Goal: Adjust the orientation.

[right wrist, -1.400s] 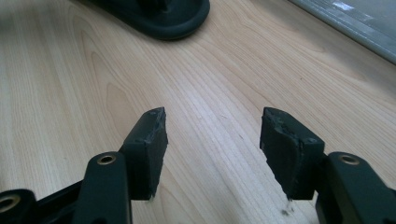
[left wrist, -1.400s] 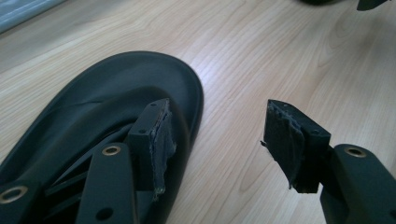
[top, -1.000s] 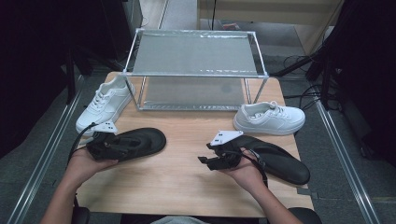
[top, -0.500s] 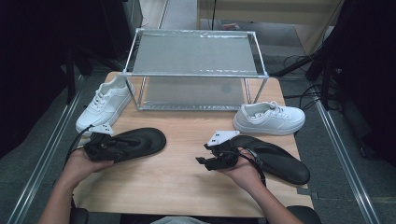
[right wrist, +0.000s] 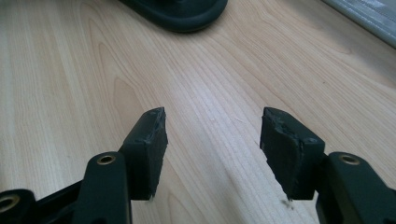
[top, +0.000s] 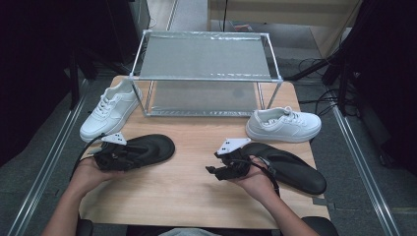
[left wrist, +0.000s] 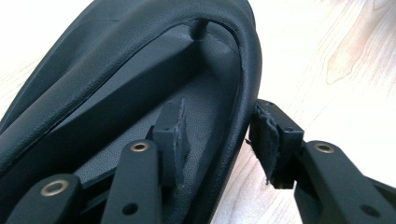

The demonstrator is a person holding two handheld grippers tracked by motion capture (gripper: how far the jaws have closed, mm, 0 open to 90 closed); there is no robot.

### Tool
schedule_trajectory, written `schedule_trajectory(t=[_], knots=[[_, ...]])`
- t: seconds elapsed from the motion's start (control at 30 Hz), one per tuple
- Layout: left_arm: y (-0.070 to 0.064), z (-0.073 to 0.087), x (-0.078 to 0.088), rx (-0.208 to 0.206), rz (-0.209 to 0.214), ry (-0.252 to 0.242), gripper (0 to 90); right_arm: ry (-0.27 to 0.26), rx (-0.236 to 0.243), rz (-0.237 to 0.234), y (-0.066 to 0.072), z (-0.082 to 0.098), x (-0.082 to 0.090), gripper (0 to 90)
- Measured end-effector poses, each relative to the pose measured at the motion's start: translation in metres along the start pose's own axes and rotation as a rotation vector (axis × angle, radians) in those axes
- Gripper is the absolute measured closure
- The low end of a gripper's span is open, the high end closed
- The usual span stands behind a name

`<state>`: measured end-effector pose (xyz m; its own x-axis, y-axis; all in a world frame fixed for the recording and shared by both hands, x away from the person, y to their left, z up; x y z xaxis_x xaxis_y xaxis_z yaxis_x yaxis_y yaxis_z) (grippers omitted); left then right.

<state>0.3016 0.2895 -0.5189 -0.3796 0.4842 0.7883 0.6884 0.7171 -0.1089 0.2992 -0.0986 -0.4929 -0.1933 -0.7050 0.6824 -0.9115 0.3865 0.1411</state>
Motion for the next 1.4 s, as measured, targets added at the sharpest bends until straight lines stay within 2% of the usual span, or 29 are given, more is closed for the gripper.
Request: schedule_trajectory(t=[0.17, 0.2, 0.27, 0.4, 0.5, 0.53, 0.57, 0.6, 0.63, 0.67, 0.83, 0.9, 1.0, 1.1, 1.13, 1.17, 1.2, 1.23, 1.33, 1.37, 1.4], knots=[[-0.003, 0.0, -0.001, -0.027, 0.005, -0.006, 69.8, -0.005, -0.011, -0.006, -0.001, 0.0, 0.0, 42.1], [-0.004, -0.001, -0.001, -0.046, -0.009, -0.009, 71.7, -0.004, -0.011, -0.006, -0.001, 0.0, 0.0, 42.0], [-0.005, -0.001, -0.001, -0.053, -0.016, -0.007, 72.9, -0.004, -0.011, -0.006, -0.001, 0.0, 0.0, 42.1], [-0.004, -0.003, 0.0, -0.047, -0.022, -0.001, 73.5, -0.002, -0.013, -0.006, -0.001, 0.0, 0.0, 42.0], [-0.005, -0.005, 0.003, -0.043, -0.038, -0.011, 79.2, -0.002, -0.014, -0.008, -0.001, 0.0, 0.0, 42.0], [-0.005, -0.008, 0.007, -0.016, -0.044, -0.019, 81.9, -0.014, -0.033, -0.037, -0.002, 0.0, 0.0, 42.0], [-0.005, -0.008, 0.007, -0.016, -0.044, -0.019, 81.8, -0.014, -0.033, -0.037, -0.002, 0.0, 0.0, 42.0], [-0.005, -0.01, 0.008, 0.004, -0.05, -0.017, 81.8, -0.032, -0.064, -0.061, -0.005, 0.0, 0.001, 42.0], [-0.005, -0.011, 0.01, 0.009, -0.058, -0.02, 81.8, -0.032, -0.064, -0.061, -0.005, 0.0, 0.001, 42.0], [-0.006, -0.013, 0.013, 0.006, -0.061, -0.022, 82.0, -0.048, -0.086, -0.073, -0.007, 0.0, 0.002, 42.0], [-0.009, -0.018, 0.018, 0.017, -0.062, -0.028, 82.0, -0.05, -0.089, -0.065, -0.009, 0.001, 0.003, 42.0], [-0.014, -0.024, 0.02, 0.018, -0.081, -0.038, 81.1, -0.048, -0.077, -0.054, -0.008, 0.001, 0.003, 42.0], [-0.021, -0.033, 0.022, 0.023, -0.074, -0.058, 81.4, -0.051, -0.068, -0.046, -0.007, 0.001, 0.002, 42.0], [-0.026, -0.04, 0.022, 0.034, -0.062, -0.055, 81.7, -0.051, -0.068, -0.044, -0.007, 0.001, 0.002, 42.0], [-0.031, -0.049, 0.02, 0.05, -0.036, -0.046, 81.8, -0.05, -0.073, -0.037, -0.007, 0.001, 0.003, 42.0], [-0.031, -0.049, 0.02, 0.05, -0.036, -0.046, 81.8, -0.05, -0.073, -0.037, -0.007, 0.001, 0.003, 42.0], [-0.036, -0.059, 0.015, 0.06, -0.019, -0.028, 81.7, -0.055, -0.075, -0.03, -0.007, 0.002, 0.003, 42.1], [-0.036, -0.059, 0.015, 0.06, -0.019, -0.028, 81.8, -0.056, -0.078, -0.024, -0.007, 0.003, 0.004, 42.1], [-0.046, -0.077, 0.004, 0.048, -0.004, 0.017, 81.8, -0.068, -0.088, -0.018, -0.007, 0.005, 0.006, 42.0], [-0.053, -0.088, -0.005, 0.042, 0.003, 0.043, 81.9, -0.069, -0.101, -0.011, -0.008, 0.007, 0.008, 42.0], [-0.053, -0.088, -0.005, 0.042, 0.003, 0.043, 81.9, -0.069, -0.101, -0.011, -0.008, 0.007, 0.008, 42.0]])
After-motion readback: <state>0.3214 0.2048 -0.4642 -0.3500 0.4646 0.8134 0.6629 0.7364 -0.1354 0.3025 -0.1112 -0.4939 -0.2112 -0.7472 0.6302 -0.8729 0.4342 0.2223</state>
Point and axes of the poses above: each handheld gripper's, and its own axes: x roughly backward along the jaws, z roughly out of its underside, y roughly to its left, the point moved 1 cm from there along -x, roughly forward along the jaws, and after that the axes turned 7 degrees about -z, right-handed, at the moved point
